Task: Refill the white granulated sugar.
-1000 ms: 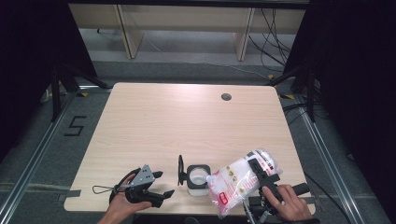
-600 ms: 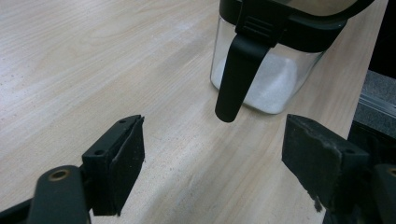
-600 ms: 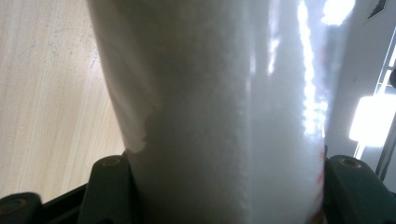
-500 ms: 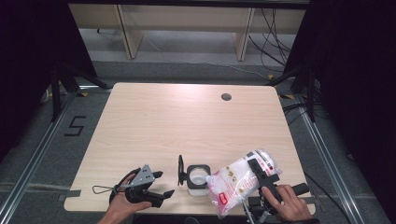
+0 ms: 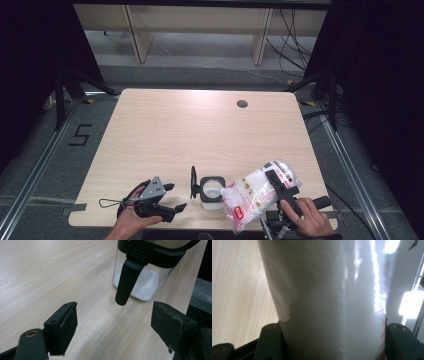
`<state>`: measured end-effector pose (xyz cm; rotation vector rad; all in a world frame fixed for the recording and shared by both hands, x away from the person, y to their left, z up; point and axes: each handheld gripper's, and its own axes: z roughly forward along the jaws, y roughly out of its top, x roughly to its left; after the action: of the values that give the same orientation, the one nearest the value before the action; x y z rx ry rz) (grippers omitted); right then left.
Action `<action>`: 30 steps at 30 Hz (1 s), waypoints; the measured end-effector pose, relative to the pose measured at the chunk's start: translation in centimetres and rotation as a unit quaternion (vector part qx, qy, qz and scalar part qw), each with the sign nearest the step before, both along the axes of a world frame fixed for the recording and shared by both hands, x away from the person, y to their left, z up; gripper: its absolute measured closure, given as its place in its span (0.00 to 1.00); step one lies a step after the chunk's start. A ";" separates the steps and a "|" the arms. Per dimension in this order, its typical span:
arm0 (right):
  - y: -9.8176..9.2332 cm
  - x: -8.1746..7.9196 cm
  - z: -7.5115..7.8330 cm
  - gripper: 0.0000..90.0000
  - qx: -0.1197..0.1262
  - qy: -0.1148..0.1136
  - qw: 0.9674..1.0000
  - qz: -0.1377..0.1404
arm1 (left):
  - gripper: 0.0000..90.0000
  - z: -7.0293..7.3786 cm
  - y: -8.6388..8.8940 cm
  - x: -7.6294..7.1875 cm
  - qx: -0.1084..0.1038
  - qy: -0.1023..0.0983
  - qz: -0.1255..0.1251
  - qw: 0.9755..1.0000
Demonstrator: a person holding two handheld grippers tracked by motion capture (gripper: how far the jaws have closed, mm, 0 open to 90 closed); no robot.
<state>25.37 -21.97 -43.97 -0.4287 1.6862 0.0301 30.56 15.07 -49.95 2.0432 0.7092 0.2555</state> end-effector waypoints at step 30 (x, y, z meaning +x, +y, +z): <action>-0.1 -0.1 -0.1 0.48 0.014 0.013 1.000 -0.018 | 0.23 0.0 0.0 0.0 0.002 0.003 0.003 1.000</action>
<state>25.27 -22.11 -44.05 -0.3783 1.7168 0.0340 30.54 15.10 -49.94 2.0465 0.7187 0.2532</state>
